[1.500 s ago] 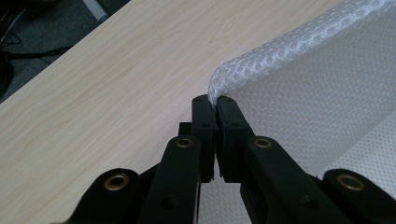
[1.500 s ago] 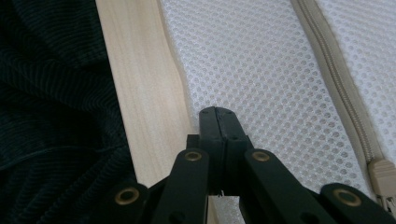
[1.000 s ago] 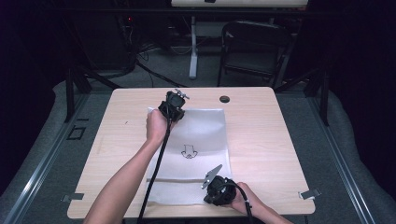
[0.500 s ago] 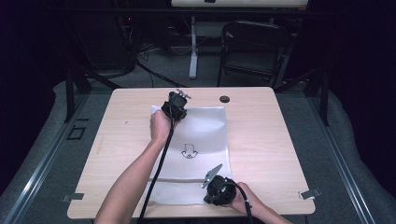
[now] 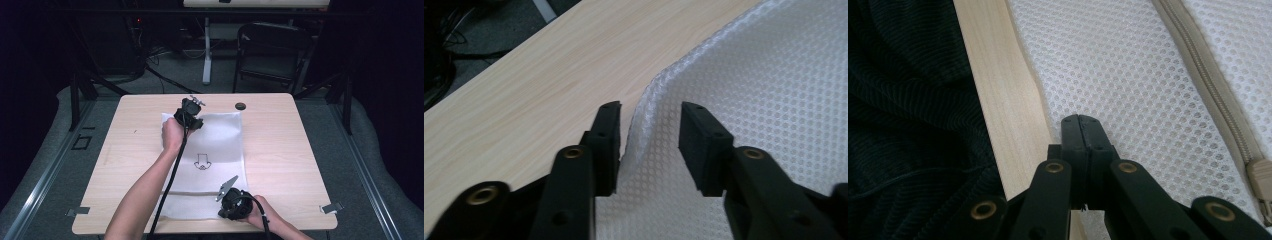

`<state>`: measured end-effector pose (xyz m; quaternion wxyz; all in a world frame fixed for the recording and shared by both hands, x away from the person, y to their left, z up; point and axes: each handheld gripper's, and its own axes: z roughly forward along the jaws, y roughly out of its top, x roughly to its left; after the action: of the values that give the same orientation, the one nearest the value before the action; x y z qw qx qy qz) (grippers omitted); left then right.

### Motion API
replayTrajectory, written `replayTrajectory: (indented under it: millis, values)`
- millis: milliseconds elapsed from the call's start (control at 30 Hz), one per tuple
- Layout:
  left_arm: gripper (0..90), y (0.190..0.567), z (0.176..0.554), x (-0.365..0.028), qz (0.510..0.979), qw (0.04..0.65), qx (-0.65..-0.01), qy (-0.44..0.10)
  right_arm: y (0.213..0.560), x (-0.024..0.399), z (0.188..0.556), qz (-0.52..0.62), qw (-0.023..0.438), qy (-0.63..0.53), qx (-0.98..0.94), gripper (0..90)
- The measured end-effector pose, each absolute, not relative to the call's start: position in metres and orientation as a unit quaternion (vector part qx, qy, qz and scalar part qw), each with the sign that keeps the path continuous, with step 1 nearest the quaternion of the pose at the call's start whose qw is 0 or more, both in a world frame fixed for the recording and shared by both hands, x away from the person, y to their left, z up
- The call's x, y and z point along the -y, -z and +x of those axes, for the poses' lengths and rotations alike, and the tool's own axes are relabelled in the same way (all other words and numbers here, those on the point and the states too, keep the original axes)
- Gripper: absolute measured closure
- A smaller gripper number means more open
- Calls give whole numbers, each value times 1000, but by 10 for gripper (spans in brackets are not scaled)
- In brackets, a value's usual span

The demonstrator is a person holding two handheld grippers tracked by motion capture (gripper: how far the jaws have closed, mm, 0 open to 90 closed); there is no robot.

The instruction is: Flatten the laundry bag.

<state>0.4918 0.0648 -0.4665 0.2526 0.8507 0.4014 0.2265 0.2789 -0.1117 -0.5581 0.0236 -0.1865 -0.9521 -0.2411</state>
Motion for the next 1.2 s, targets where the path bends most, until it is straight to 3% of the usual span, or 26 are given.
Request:
replayTrajectory:
  millis: [67, 100, 300, 500, 667, 800, 1200]
  values:
    - [505, 467, 493, -66, 847, 262, -405, -223, 558, 111, 279, -189, 26, 243, 951, 899]
    - [395, 466, 493, -67, 844, 267, -410, -220, 559, 112, 278, -193, 30, 251, 948, 877]
    - [254, 461, 486, -71, 839, 299, -408, -201, 552, 115, 280, -197, 15, 260, 945, 789]
    - [175, 456, 464, -74, 847, 319, -382, -188, 537, 126, 285, -219, -6, 282, 934, 558]
    - [154, 456, 448, -76, 855, 323, -364, -179, 530, 143, 292, -248, -36, 272, 929, 283]
    - [149, 457, 433, -75, 860, 331, -349, -170, 527, 152, 296, -263, -41, 279, 923, 172]
    - [131, 469, 387, -75, 869, 354, -315, -142, 516, 175, 302, -286, -56, 292, 911, 163]
